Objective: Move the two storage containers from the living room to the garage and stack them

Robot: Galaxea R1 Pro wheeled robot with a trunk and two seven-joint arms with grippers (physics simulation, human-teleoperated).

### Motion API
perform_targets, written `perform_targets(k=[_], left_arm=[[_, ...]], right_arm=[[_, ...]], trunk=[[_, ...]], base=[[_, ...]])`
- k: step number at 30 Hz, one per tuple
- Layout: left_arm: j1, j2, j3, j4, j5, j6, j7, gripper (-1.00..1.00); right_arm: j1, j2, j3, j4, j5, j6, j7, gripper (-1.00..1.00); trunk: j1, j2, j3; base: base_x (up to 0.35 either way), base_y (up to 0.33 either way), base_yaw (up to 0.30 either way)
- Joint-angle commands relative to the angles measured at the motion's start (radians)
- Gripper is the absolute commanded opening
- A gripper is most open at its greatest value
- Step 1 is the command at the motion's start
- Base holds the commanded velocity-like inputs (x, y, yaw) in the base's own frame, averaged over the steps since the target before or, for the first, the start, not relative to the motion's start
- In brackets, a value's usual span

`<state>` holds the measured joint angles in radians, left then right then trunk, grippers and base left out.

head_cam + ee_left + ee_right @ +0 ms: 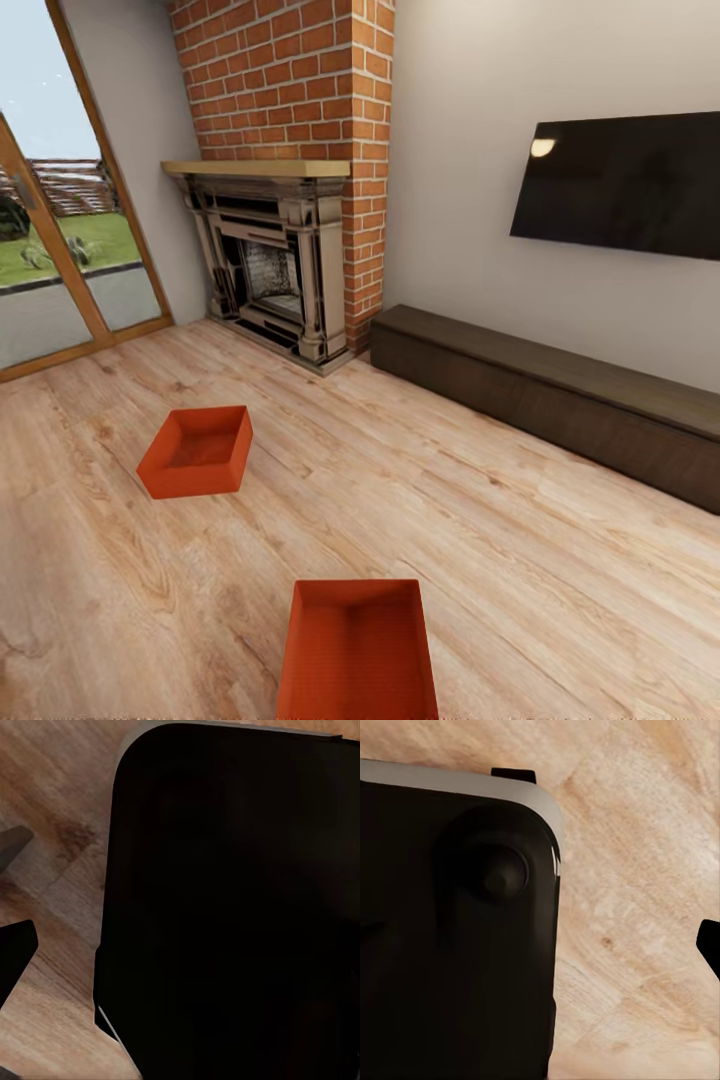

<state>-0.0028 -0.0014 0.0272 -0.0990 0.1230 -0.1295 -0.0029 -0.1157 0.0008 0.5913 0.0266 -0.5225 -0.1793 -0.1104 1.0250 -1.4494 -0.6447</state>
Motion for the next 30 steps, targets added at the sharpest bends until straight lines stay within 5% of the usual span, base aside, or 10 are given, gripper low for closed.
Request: perform_targets(k=[1, 30], left_arm=[[0.0, 0.0, 0.002, 0.0, 0.006, -0.002, -0.001, 1.0], [0.0, 0.0, -0.001, 0.007, 0.013, -0.004, 0.0, 1.0]], right_arm=[[-0.001, 0.001, 0.008, 0.003, -0.008, -0.005, 0.0, 1.0], [-0.001, 0.003, 0.007, 0.003, -0.007, -0.005, 0.0, 1.0]], trunk=[[0.0, 0.0, -0.002], [0.0, 0.0, -0.049]], base=[[0.0, 0.0, 0.0], [0.0, 0.0, 0.0]])
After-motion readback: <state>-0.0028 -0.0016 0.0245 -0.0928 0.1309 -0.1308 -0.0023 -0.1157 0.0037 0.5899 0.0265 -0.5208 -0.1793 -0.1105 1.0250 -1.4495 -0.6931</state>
